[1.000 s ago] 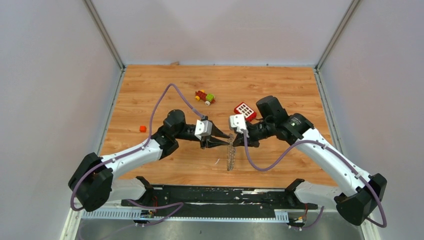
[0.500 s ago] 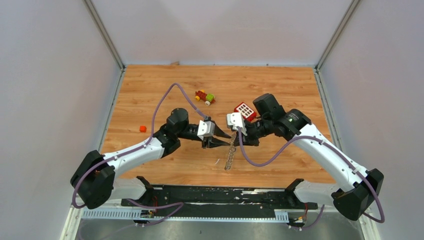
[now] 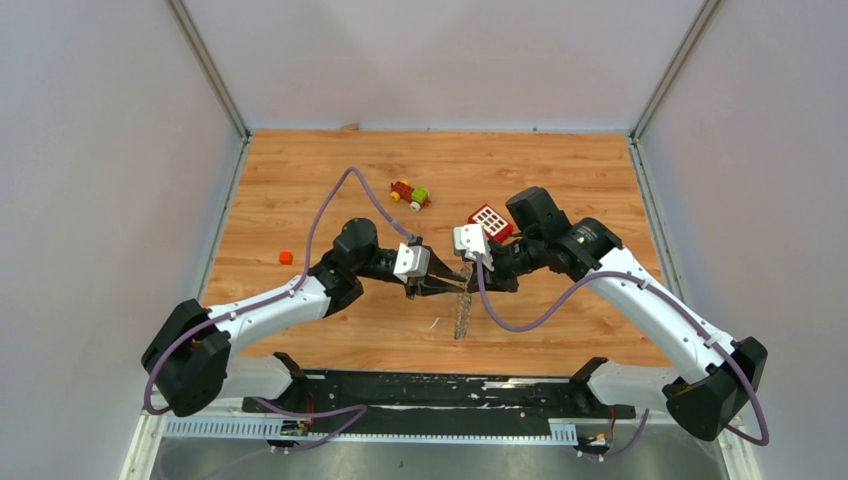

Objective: Put the keys on the keyring

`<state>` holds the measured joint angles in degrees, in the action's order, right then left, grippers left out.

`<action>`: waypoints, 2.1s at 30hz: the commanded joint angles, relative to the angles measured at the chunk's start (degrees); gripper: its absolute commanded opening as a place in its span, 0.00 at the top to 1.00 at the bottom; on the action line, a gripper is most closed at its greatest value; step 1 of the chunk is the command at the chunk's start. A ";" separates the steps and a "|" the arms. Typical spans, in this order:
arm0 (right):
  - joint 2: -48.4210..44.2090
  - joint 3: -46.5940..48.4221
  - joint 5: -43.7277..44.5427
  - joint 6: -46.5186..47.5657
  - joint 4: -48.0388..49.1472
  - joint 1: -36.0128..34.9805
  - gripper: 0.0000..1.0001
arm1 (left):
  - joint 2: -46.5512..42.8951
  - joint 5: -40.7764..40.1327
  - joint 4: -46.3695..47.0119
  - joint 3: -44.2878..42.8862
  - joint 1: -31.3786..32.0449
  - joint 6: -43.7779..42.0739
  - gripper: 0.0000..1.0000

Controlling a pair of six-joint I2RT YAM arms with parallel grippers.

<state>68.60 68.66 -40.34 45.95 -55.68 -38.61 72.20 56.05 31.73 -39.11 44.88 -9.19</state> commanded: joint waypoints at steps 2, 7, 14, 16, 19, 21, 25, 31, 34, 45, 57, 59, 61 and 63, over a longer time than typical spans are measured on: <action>-0.53 2.26 -1.57 -1.15 1.50 -0.33 1.00 | 0.03 0.76 1.57 -0.20 0.20 0.05 0.72; -0.58 2.14 -1.77 -1.24 1.77 -0.33 1.00 | 0.21 0.77 0.97 -0.36 0.38 -0.19 0.80; -1.02 2.01 -1.85 -1.31 1.97 -0.35 1.00 | 0.40 0.66 0.00 -0.44 0.64 -0.83 0.80; -1.08 1.92 -1.89 -1.31 2.06 -0.34 1.00 | 0.34 0.72 -0.15 -0.44 0.64 -0.92 0.79; -1.20 1.82 -1.72 -1.35 2.01 -0.33 1.00 | 0.36 0.72 -0.40 -0.37 0.67 -0.98 0.78; -1.27 1.85 -1.66 -1.28 2.15 -0.35 1.00 | 0.34 0.88 -0.37 -0.27 0.64 -1.08 0.78; -1.18 1.73 -1.67 -1.39 2.21 -0.36 1.00 | 0.55 0.93 0.30 -0.18 0.73 -0.63 0.83; -1.28 1.95 -1.58 -1.48 2.20 -0.33 1.00 | 0.67 0.98 -0.44 -0.17 0.88 -1.18 0.95; -1.24 2.08 -1.44 -1.53 2.24 -0.35 1.00 | 0.72 1.13 -1.35 -0.26 0.82 -1.69 0.95; -1.99 1.64 -0.97 -1.57 2.28 -0.35 1.00 | 0.56 1.14 -2.60 -0.13 0.82 -2.43 0.84; -1.61 1.17 -1.08 -1.83 2.76 -0.33 1.00 | 0.68 0.94 -0.25 0.03 0.84 -0.33 1.00; -1.59 1.04 -0.94 -1.90 2.93 -0.33 0.99 | 0.32 0.30 1.26 0.52 0.82 0.95 1.00; -1.92 0.76 -0.74 -2.01 3.18 -0.33 0.93 | -0.37 0.19 4.43 1.79 0.83 2.75 1.00; -2.69 -0.07 -0.70 -2.01 3.61 -0.22 0.82 | -0.93 0.41 10.61 3.81 0.62 6.41 1.00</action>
<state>68.12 68.62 -40.32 44.62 -55.83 -38.83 72.71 55.53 32.08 -38.06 45.34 -8.47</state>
